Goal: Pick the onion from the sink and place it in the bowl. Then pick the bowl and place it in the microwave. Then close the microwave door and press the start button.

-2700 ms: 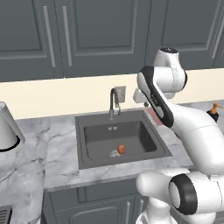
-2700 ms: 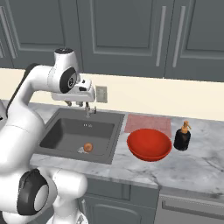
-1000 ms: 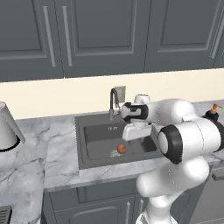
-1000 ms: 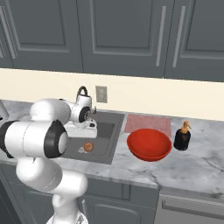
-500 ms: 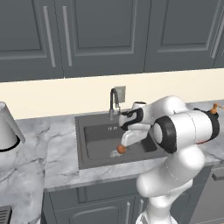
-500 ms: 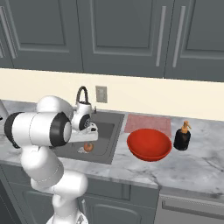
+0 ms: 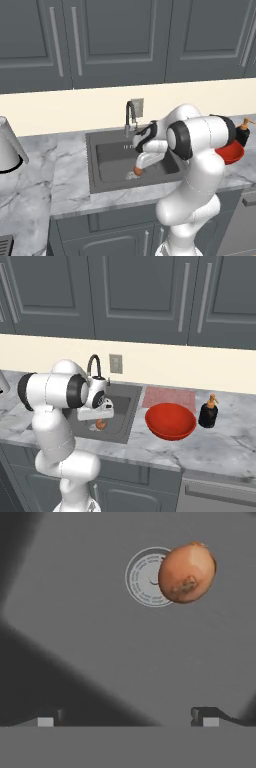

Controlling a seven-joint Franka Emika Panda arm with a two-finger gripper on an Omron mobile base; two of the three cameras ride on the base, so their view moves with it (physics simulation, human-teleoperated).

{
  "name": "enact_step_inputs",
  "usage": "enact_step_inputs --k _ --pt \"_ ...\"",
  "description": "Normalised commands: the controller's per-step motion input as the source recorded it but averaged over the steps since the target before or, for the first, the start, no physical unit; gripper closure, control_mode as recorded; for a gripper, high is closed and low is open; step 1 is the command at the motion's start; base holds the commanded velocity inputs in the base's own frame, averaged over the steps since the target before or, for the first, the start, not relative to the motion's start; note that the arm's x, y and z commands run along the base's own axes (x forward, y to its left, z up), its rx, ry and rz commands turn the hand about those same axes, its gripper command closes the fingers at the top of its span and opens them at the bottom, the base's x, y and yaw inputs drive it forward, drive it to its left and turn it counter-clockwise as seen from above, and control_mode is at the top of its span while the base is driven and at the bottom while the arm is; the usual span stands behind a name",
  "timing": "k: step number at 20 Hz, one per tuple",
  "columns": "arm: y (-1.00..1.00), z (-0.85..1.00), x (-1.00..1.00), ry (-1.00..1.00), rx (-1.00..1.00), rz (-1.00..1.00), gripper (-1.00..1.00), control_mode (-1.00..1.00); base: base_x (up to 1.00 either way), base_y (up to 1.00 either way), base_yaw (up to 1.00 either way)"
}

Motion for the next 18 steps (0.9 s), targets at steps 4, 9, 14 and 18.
enact_step_inputs --k 4,9,14,18 --pt "0.10 -0.30 0.59 0.00 0.00 -0.01 -1.00 -1.00 0.00 0.00 0.00" --pt "0.00 -0.50 0.42 0.01 0.01 0.00 -1.00 -1.00 0.00 0.00 0.00" --pt "0.00 -0.50 0.42 0.00 0.01 0.00 -1.00 -1.00 0.00 0.00 0.00" --pt "0.00 -0.39 0.56 0.00 0.00 0.00 -1.00 -1.00 0.00 0.00 0.00"
